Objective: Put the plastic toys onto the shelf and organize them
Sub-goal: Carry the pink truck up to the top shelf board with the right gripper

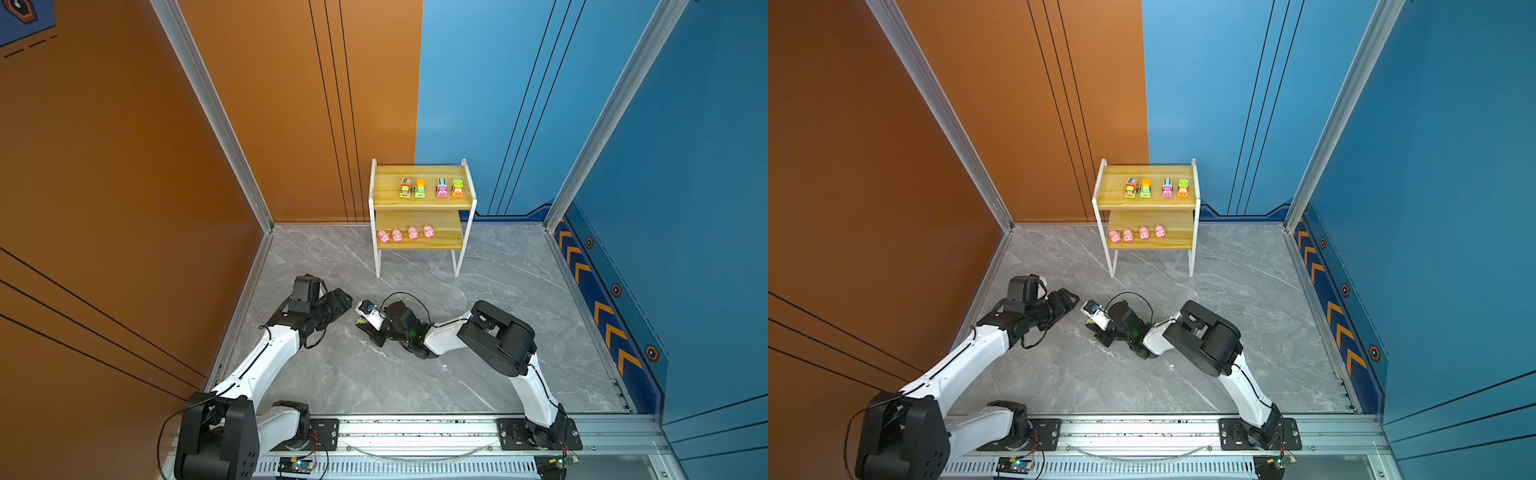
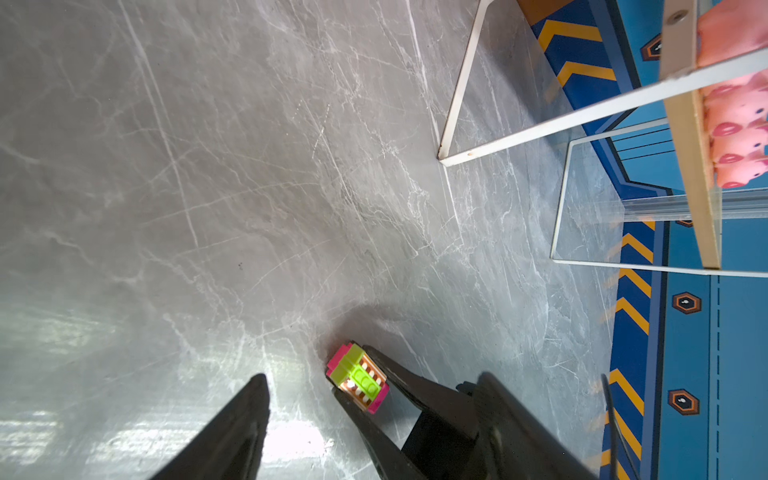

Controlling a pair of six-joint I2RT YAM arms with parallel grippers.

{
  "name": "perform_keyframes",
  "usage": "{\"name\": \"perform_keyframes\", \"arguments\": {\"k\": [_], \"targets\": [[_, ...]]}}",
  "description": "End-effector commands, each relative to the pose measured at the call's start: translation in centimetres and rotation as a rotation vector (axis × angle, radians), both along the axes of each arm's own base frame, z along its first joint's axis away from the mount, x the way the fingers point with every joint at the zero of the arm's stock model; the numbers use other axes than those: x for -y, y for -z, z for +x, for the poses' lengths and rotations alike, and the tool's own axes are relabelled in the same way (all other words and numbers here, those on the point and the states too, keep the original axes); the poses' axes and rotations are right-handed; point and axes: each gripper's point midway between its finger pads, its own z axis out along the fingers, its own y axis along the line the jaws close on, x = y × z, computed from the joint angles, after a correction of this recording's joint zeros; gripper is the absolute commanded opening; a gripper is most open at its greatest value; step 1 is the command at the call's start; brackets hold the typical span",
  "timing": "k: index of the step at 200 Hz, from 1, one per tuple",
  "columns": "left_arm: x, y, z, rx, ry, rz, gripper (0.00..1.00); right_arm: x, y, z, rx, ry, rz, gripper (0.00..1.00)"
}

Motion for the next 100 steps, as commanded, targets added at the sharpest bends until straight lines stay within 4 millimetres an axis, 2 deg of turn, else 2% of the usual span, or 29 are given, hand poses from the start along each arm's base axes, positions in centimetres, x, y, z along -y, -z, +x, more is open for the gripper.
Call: {"name": "perform_keyframes", "arguments": {"k": [1,27,43,64,71,73,76,100], "targets": [[0.0,-0.9,-0.1,0.017,0.020,-0.007,0.79,-0.1,1.4,-0.2,-0.008,0.001,-0.062,0.32],[-0.1,-1.1,-0.1,0.023,0.017,-0.014,0.79,-0.3,1.7,-0.4,-0.008,0.002,-0.076,0.26],[-0.3,-1.7,0.0,0.032,0.017,-0.015,0.79,-0.3,0.4,0.0,0.006,0.020,-0.061,0.21],[-0.6,-2.9,0.2,0.050,0.024,0.001,0.79,-0.2,-3.0,0.6,0.042,0.060,-0.035,0.19],[-0.8,-3.4,0.3,0.058,0.025,0.009,0.79,-0.1,-3.5,0.9,0.046,0.074,-0.043,0.19],[-0.8,-3.6,0.3,0.063,0.026,0.011,0.79,-0.1,-5.0,0.9,0.060,0.080,-0.024,0.19],[-0.9,-3.9,0.4,0.069,0.026,0.015,0.79,-0.1,-5.9,1.1,0.068,0.089,-0.015,0.18],[-1.8,-6.3,0.7,0.111,0.027,0.052,0.79,0.7,-10.7,1.7,0.089,0.159,0.000,0.17]]}}
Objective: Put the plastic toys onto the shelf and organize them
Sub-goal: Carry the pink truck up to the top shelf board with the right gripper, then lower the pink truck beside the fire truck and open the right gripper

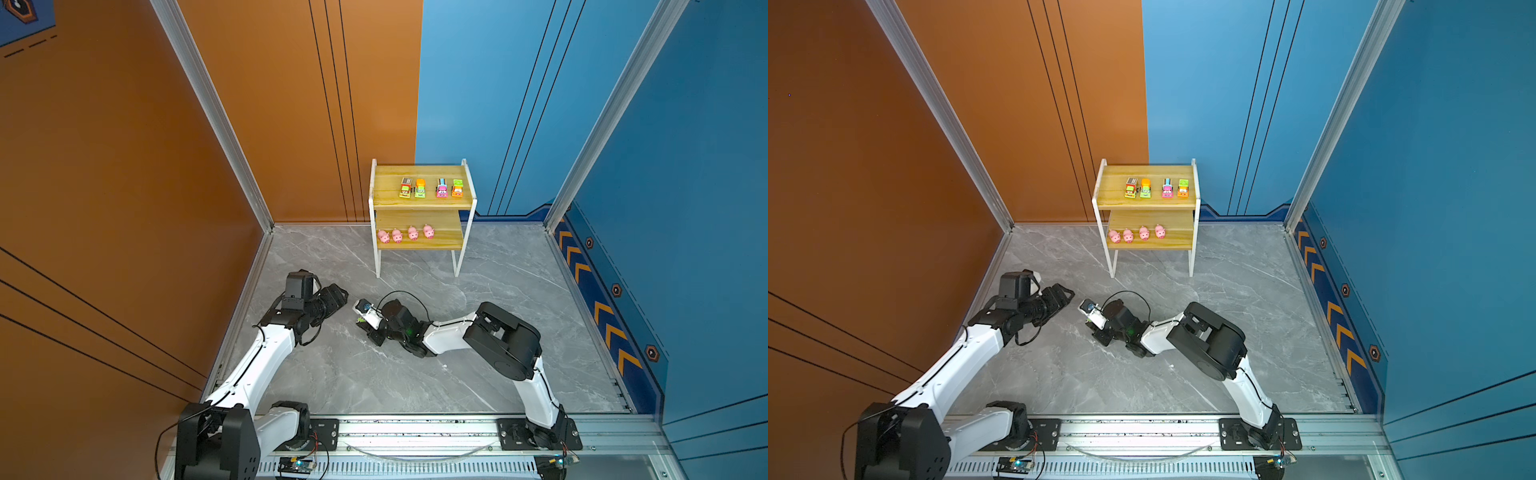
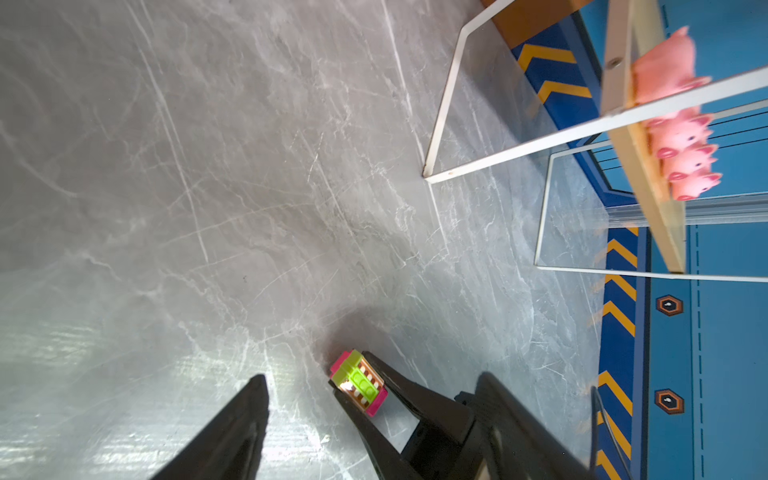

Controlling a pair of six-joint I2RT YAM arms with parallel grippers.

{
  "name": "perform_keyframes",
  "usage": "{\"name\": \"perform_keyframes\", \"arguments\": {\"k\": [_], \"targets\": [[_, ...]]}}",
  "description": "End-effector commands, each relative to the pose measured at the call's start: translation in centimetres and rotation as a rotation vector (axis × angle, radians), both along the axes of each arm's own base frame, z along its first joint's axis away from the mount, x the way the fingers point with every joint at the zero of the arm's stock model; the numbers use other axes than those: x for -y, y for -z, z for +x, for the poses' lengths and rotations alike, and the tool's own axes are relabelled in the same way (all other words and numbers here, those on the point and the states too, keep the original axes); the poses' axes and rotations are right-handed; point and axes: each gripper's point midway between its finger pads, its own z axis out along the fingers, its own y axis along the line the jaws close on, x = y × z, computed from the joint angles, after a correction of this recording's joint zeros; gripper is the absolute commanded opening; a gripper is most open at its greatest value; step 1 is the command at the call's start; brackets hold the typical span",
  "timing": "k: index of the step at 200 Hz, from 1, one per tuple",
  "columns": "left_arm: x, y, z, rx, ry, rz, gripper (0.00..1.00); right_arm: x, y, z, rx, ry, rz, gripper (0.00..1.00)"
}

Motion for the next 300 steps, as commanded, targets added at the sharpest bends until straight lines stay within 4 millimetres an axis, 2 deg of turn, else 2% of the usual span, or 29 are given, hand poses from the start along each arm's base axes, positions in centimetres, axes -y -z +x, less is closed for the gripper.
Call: {"name": "perform_keyframes", "arguments": {"k": [1,45,52,55,62,82,101,126,132,137,175,177,180,193,234,244,246,249,300], "targets": [[-0.7,-3.2,0.1,0.061,0.028,0.042,0.79,0.2,-8.4,1.4,0.073,0.092,0.066,0.17],[-3.2,-9.6,0.5,0.171,0.025,0.134,0.79,2.3,-17.6,2.4,0.101,0.223,0.092,0.17],[-3.3,-9.6,0.4,0.164,0.025,0.146,0.80,2.8,-19.2,2.8,0.114,0.250,0.099,0.17],[-3.3,-11.0,0.7,0.197,0.025,0.147,0.79,3.0,-19.8,2.9,0.119,0.261,0.101,0.17],[-3.3,-11.7,0.9,0.211,0.021,0.143,0.79,3.3,-21.4,3.2,0.135,0.285,0.112,0.17],[-3.8,-12.5,1.4,0.253,-0.014,0.181,0.79,4.4,-25.7,4.3,0.180,0.357,0.142,0.17],[-4.2,-12.5,1.7,0.267,-0.020,0.216,0.79,5.4,-29.3,5.8,0.232,0.436,0.165,0.18],[-3.7,-12.2,1.9,0.272,0.024,0.225,0.79,6.5,-32.4,8.2,0.277,0.536,0.204,0.18],[-3.5,-12.1,2.0,0.273,0.034,0.223,0.79,6.6,-32.3,8.8,0.281,0.555,0.199,0.19],[-3.3,-12.1,2.0,0.278,0.045,0.225,0.79,6.8,-33.7,9.2,0.295,0.572,0.227,0.18],[-1.9,-11.9,2.0,0.304,0.122,0.223,0.79,7.0,-35.9,12.3,0.313,0.644,0.293,0.18],[-1.8,-11.0,1.8,0.284,0.129,0.220,0.78,7.0,-35.9,12.5,0.313,0.649,0.293,0.18],[-1.6,-10.6,1.7,0.280,0.138,0.216,0.78,7.1,-36.0,12.7,0.313,0.654,0.294,0.18],[-0.9,-10.5,1.7,0.291,0.169,0.202,0.78,7.2,-36.3,13.7,0.316,0.682,0.303,0.18],[1.0,-10.1,1.5,0.304,0.245,0.168,0.78,7.8,-37.0,15.9,0.323,0.747,0.343,0.19],[1.3,-10.0,1.5,0.303,0.255,0.167,0.78,8.2,-37.9,16.0,0.327,0.754,0.368,0.19],[1.3,-9.9,1.4,0.302,0.258,0.166,0.78,7.6,-36.7,16.5,0.320,0.754,0.351,0.19],[1.4,-9.9,1.4,0.303,0.260,0.166,0.78,7.6,-36.4,16.7,0.320,0.758,0.346,0.19],[2.1,-9.4,1.3,0.291,0.282,0.161,0.78,8.3,-36.7,18.6,0.331,0.800,0.375,0.19]]}}
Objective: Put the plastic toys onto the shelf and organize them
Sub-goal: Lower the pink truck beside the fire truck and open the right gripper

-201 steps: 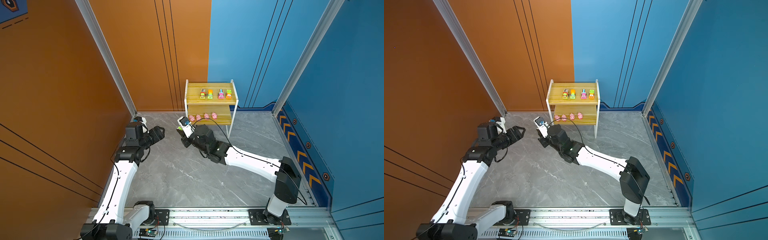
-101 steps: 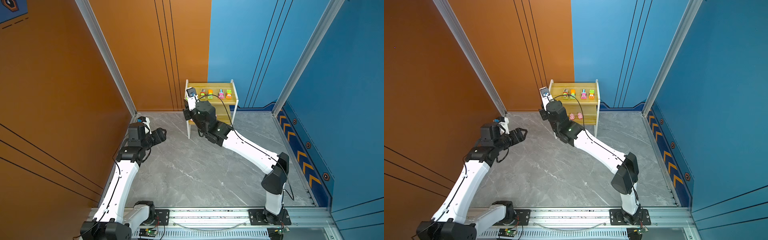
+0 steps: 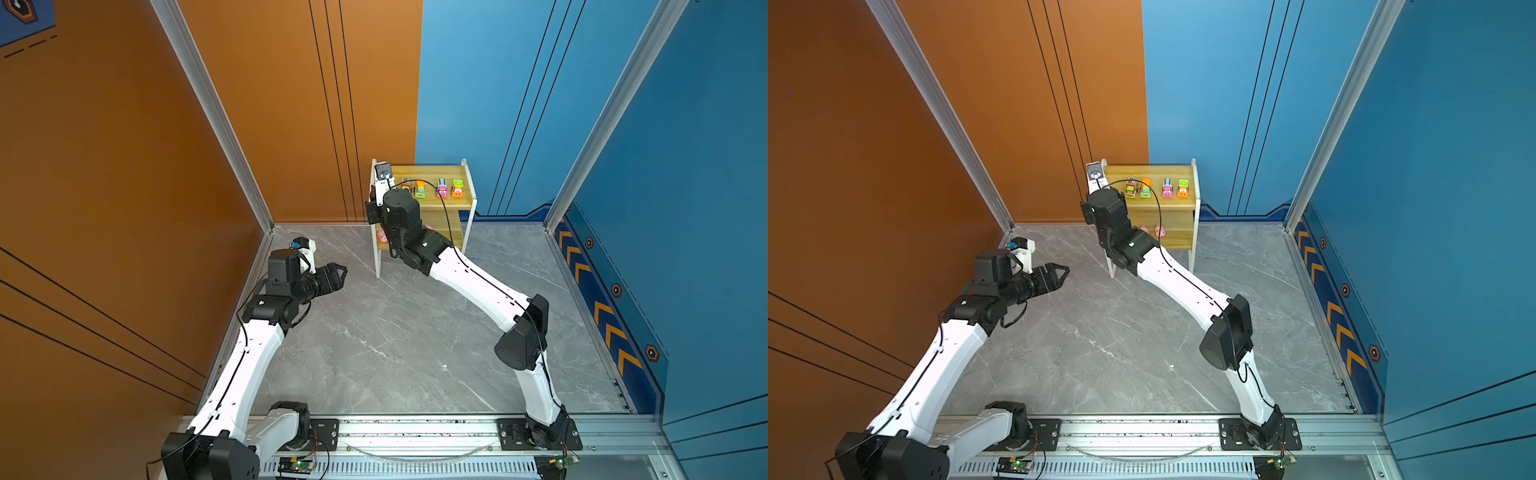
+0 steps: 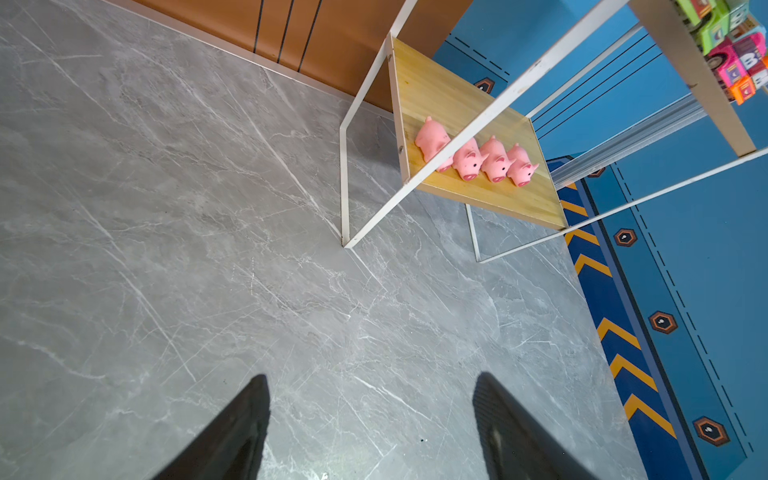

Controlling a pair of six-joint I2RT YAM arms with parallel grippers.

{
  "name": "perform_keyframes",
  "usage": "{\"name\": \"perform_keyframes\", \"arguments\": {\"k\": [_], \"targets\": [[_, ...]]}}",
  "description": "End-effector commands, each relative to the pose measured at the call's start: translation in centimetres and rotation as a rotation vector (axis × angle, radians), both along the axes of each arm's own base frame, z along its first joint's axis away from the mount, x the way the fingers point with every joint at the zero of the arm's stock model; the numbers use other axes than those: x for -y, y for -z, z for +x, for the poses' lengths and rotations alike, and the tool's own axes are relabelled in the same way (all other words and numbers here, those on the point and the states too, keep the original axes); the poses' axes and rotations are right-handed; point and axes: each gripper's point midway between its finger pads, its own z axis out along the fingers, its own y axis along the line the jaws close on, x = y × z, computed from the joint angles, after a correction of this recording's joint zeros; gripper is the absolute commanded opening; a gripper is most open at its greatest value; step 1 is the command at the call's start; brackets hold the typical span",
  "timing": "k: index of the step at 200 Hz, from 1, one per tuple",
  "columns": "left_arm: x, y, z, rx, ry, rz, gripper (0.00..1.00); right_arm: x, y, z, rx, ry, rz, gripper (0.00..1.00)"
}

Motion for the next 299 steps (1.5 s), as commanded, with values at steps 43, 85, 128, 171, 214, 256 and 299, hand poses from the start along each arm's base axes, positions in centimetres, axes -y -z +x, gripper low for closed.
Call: {"name": "perform_keyframes", "arguments": {"k": [43,85,128,171,214,256,299], "targets": [[1.1,0.6,-0.1,0.002,0.054,0.000,0.78,1.4,-0.6,2.2,0.006,0.057,0.062,0.19],[1.2,0.6,-0.1,0.002,0.056,-0.001,0.78,1.1,0.0,3.1,0.003,0.064,0.068,0.19],[1.3,0.7,-0.2,-0.001,0.060,-0.004,0.78,1.4,0.5,4.0,-0.002,0.077,0.082,0.20],[1.4,0.6,-0.3,0.000,0.064,-0.005,0.78,1.7,1.7,4.8,-0.025,0.087,0.089,0.20],[1.5,0.7,-0.3,-0.001,0.067,-0.003,0.78,1.4,2.5,5.3,-0.038,0.082,0.090,0.21],[1.5,0.6,-0.3,0.000,0.067,-0.003,0.78,1.3,3.1,5.7,-0.048,0.082,0.084,0.22],[1.5,0.7,-0.3,0.000,0.067,-0.004,0.78,1.3,3.7,6.0,-0.060,0.086,0.087,0.25]]}}
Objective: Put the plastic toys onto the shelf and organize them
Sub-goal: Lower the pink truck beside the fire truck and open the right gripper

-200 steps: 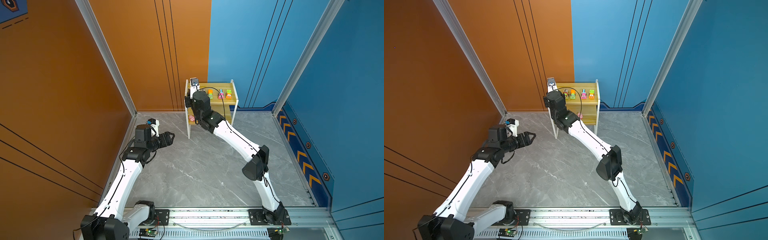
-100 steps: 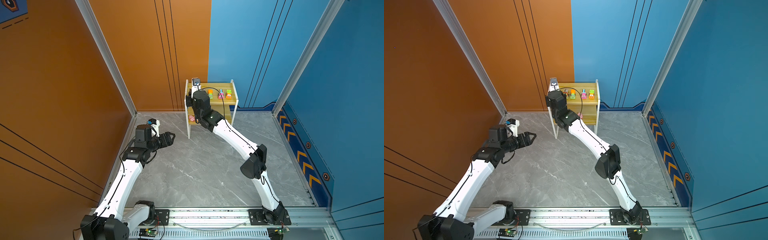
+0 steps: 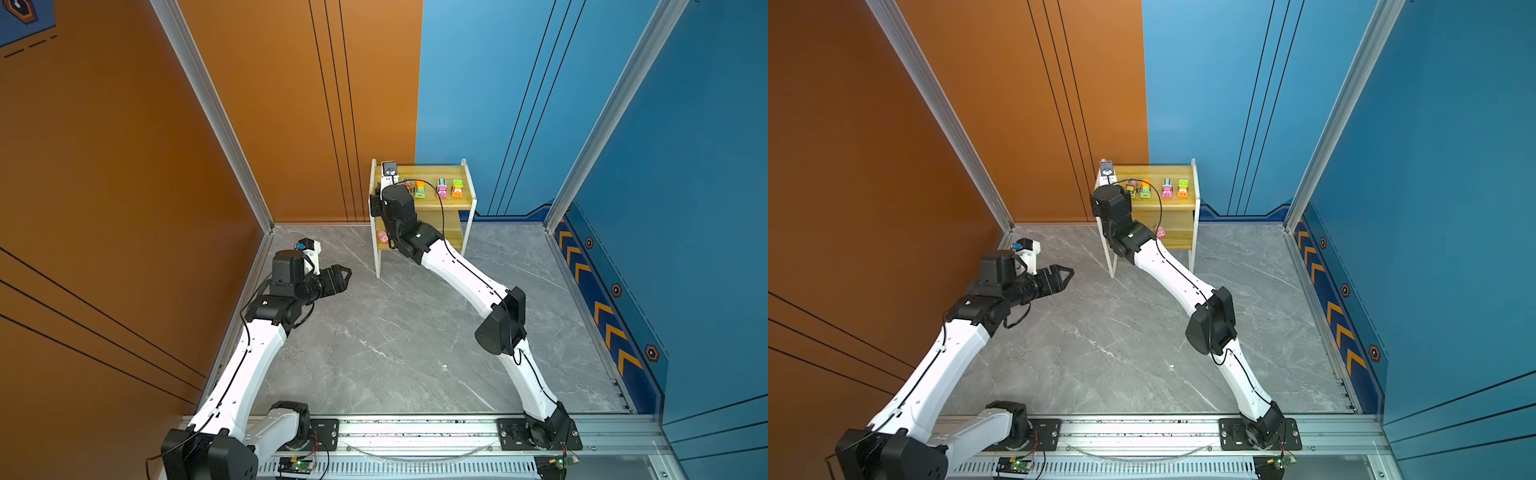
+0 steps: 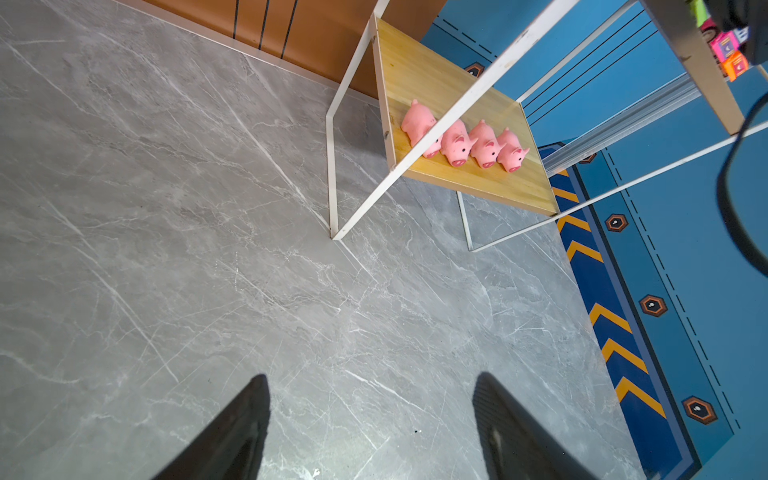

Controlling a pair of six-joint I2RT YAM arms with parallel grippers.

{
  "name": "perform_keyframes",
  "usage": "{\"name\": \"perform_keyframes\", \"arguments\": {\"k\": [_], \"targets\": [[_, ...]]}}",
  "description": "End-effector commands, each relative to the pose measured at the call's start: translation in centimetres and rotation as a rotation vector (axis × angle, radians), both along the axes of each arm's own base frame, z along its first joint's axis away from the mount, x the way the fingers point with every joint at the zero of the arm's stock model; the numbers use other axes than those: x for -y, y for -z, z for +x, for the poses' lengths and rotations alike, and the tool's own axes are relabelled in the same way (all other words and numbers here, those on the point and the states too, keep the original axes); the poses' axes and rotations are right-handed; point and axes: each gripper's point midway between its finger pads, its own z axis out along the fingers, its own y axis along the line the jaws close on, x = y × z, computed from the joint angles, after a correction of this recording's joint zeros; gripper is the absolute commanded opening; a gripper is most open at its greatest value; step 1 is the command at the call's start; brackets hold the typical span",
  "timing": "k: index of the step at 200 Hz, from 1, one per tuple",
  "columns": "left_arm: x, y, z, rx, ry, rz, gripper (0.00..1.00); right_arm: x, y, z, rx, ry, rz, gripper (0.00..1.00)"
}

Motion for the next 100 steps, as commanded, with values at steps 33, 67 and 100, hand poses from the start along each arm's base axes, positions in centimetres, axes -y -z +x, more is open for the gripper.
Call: {"name": "perform_keyframes", "arguments": {"k": [33,67,100], "targets": [[0.6,0.2,-0.1,0.007,0.036,0.001,0.78,0.5,-0.5,0.2,-0.004,0.003,0.022,0.29],[0.6,0.3,-0.1,0.003,0.037,0.000,0.78,0.6,-1.7,0.0,0.018,-0.003,0.034,0.36],[0.6,0.3,-0.1,0.004,0.037,-0.001,0.78,0.7,-3.0,-0.4,0.042,-0.008,0.044,0.39]]}}
